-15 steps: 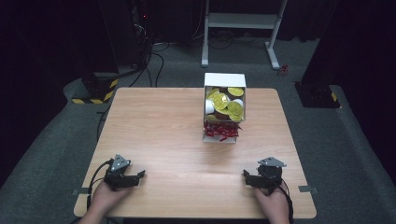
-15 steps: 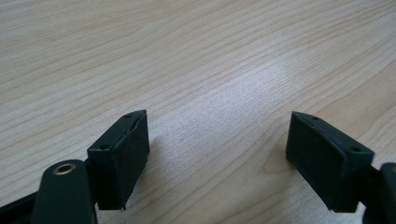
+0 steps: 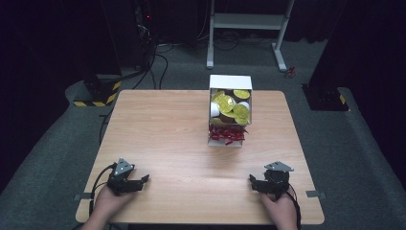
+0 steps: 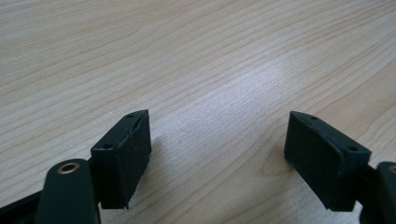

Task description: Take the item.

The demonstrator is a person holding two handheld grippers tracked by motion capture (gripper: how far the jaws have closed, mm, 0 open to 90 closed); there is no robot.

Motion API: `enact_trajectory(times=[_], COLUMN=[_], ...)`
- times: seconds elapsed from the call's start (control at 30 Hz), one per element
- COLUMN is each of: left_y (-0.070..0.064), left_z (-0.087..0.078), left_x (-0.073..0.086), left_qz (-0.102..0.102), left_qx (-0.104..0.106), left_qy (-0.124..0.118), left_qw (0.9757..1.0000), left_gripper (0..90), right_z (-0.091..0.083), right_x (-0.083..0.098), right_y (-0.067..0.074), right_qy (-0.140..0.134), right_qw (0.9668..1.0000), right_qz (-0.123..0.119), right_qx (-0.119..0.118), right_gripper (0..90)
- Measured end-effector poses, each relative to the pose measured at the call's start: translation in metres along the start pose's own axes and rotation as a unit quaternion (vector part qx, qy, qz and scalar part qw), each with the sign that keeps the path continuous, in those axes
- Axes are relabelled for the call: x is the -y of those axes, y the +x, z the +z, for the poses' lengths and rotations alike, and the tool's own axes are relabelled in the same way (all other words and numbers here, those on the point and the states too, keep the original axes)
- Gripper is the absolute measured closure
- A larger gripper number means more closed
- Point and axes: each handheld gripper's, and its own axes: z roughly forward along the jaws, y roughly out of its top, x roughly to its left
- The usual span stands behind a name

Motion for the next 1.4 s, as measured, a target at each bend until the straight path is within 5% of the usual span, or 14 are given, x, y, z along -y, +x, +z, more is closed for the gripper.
enact_trajectory(times=[0.57,1.13,1.4], left_y=[0.001,-0.004,-0.015], left_z=[-0.002,-0.013,-0.008], left_x=[-0.002,-0.010,-0.014], left_qz=[0.003,-0.020,0.009], left_qx=[0.007,0.026,0.026], left_qy=[0.005,-0.055,-0.050], left_qw=[1.0000,0.9979,0.9984], left_gripper=[31.4,32.1,31.3], right_z=[0.000,0.000,0.000], right_x=[0.000,0.000,0.000], right_y=[0.000,0.000,0.000], right_qy=[0.000,-0.001,-0.001], right_qw=[1.0000,1.0000,1.0000], right_qz=[0.001,-0.005,-0.004], right_qx=[0.000,-0.001,-0.001], right_gripper=[9.1,9.5,9.6])
